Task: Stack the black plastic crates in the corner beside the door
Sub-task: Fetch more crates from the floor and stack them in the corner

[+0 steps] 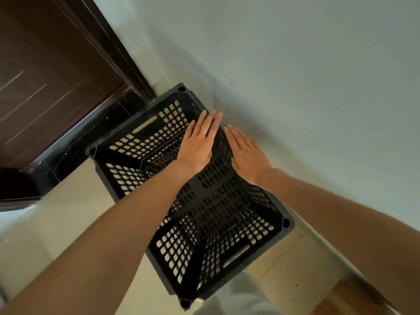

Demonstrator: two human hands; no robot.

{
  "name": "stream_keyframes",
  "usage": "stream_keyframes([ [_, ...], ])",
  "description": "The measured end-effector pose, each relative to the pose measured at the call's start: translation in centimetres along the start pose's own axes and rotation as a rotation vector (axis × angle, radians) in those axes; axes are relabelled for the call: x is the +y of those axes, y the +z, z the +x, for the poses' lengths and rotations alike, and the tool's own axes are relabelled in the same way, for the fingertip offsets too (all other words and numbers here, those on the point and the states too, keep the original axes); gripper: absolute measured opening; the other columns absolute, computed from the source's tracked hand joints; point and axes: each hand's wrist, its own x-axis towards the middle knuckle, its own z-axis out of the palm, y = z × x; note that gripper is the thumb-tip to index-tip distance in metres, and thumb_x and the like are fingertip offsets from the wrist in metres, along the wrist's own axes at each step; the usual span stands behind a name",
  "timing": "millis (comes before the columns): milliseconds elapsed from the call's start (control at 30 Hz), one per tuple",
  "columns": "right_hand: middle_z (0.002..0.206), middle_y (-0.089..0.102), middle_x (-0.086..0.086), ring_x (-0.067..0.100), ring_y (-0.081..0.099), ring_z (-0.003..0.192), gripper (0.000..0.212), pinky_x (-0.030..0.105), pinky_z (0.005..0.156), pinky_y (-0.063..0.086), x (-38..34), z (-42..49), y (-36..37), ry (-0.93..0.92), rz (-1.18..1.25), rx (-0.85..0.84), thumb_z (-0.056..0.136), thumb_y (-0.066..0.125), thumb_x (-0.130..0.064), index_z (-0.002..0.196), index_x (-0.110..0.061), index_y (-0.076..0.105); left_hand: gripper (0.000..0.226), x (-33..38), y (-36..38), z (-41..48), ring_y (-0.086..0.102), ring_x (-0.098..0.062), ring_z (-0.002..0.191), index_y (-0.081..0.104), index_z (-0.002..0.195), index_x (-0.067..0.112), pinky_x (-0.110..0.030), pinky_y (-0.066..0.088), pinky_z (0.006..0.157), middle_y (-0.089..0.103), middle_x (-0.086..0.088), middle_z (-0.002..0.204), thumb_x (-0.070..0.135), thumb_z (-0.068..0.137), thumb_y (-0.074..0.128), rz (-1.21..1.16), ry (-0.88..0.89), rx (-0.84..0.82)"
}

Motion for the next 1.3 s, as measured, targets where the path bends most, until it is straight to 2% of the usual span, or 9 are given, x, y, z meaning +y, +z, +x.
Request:
stream_keyframes([
  [133, 0.162, -0.008, 0.009, 0.023, -0.003, 0.149, 0.083, 0.036, 0.12, 0.006, -0.5, 4.1, 0.3, 0.031, 0.053, -0.045, 0.095, 0.047, -0.015, 0.152, -0.01, -0.012, 0.111, -2.5, 0.2, 5.0, -0.003, -0.032, 0.153, -0.011, 0.156, 0.013, -0.049, 0.005, 0.121, 0.0, -0.011, 0.165, 0.018, 0.083, 0.073, 0.083, -0.028, -0.089],
  [300, 0.161, 0.008, 0.01, 0.025, 0.015, 0.147, 0.087, 0.037, 0.118, 0.018, -1.3, 4.9, 1.0, 0.098, 0.136, -0.04, 0.093, 0.052, -0.017, 0.153, -0.012, -0.011, 0.118, -2.8, 1.5, 5.8, -0.014, -0.033, 0.151, -0.019, 0.154, 0.014, -0.055, 0.002, 0.119, -0.008, -0.008, 0.165, 0.024, 0.082, 0.074, 0.052, -0.01, -0.173],
  [500, 0.16, 0.015, 0.01, 0.028, 0.022, 0.145, 0.092, 0.042, 0.115, 0.027, -1.9, 5.1, 0.1, 0.154, 0.094, -0.134, 0.093, 0.053, -0.024, 0.151, -0.018, -0.018, 0.124, -2.7, 0.3, 6.1, -0.022, -0.031, 0.149, -0.026, 0.151, 0.016, -0.06, -0.004, 0.117, -0.02, -0.005, 0.164, 0.023, 0.08, 0.075, 0.0, -0.023, -0.287],
  [633, 0.162, -0.004, 0.007, 0.029, 0.011, 0.148, 0.099, 0.045, 0.117, 0.022, -2.6, 5.3, -0.9, 0.219, 0.08, -0.219, 0.093, 0.054, -0.033, 0.148, -0.023, -0.027, 0.122, -4.2, -0.7, 5.9, -0.021, -0.029, 0.15, -0.025, 0.152, 0.015, -0.056, -0.01, 0.116, -0.024, -0.004, 0.163, 0.03, 0.083, 0.074, 0.067, 0.08, -0.282],
  [733, 0.161, -0.015, 0.005, 0.026, 0.0, 0.149, 0.098, 0.043, 0.119, 0.015, -3.6, 5.1, -1.6, 0.152, 0.003, -0.101, 0.092, 0.054, -0.028, 0.149, -0.02, -0.025, 0.115, -7.4, -1.3, 4.5, -0.014, -0.028, 0.151, -0.019, 0.154, 0.01, -0.052, -0.006, 0.119, -0.018, -0.007, 0.164, 0.034, 0.086, 0.07, 0.117, 0.096, -0.138],
  [900, 0.161, -0.012, 0.005, 0.024, -0.005, 0.149, 0.091, 0.041, 0.121, 0.01, -8.6, 7.7, -1.9, 0.044, -0.047, 0.03, 0.091, 0.051, -0.019, 0.152, -0.018, -0.016, 0.11, -14.3, -2.5, 2.1, -0.006, -0.029, 0.152, -0.013, 0.156, 0.011, -0.05, 0.005, 0.122, -0.01, -0.008, 0.165, 0.029, 0.086, 0.07, 0.074, 0.019, -0.017],
  [1100, 0.161, -0.014, 0.004, 0.024, -0.01, 0.148, 0.088, 0.041, 0.121, 0.002, -16.2, 15.0, -1.9, -0.026, -0.074, 0.02, 0.091, 0.05, -0.013, 0.153, -0.018, -0.013, 0.109, -21.8, -2.8, -1.8, -0.002, -0.027, 0.153, -0.012, 0.156, 0.009, -0.046, 0.016, 0.123, -0.006, -0.007, 0.166, 0.032, 0.087, 0.07, -0.011, -0.102, -0.073],
  [1233, 0.16, -0.016, 0.008, 0.026, -0.014, 0.148, 0.097, 0.043, 0.121, 0.003, -20.0, 19.5, -1.5, -0.101, -0.162, -0.022, 0.086, 0.057, -0.005, 0.152, -0.015, -0.014, 0.104, -24.5, -1.3, -4.5, -0.001, -0.027, 0.153, -0.009, 0.156, 0.01, -0.047, 0.013, 0.123, -0.005, -0.008, 0.166, 0.036, 0.089, 0.067, -0.107, -0.165, -0.134],
  [1300, 0.16, -0.017, 0.009, 0.029, -0.016, 0.147, 0.101, 0.044, 0.121, 0.001, -21.3, 20.8, -0.8, -0.097, -0.191, -0.102, 0.086, 0.059, -0.008, 0.152, -0.015, -0.017, 0.103, -25.0, -0.4, -5.5, 0.001, -0.028, 0.153, -0.008, 0.156, 0.009, -0.046, 0.013, 0.123, -0.003, -0.009, 0.166, 0.039, 0.09, 0.065, -0.117, -0.179, -0.158],
])
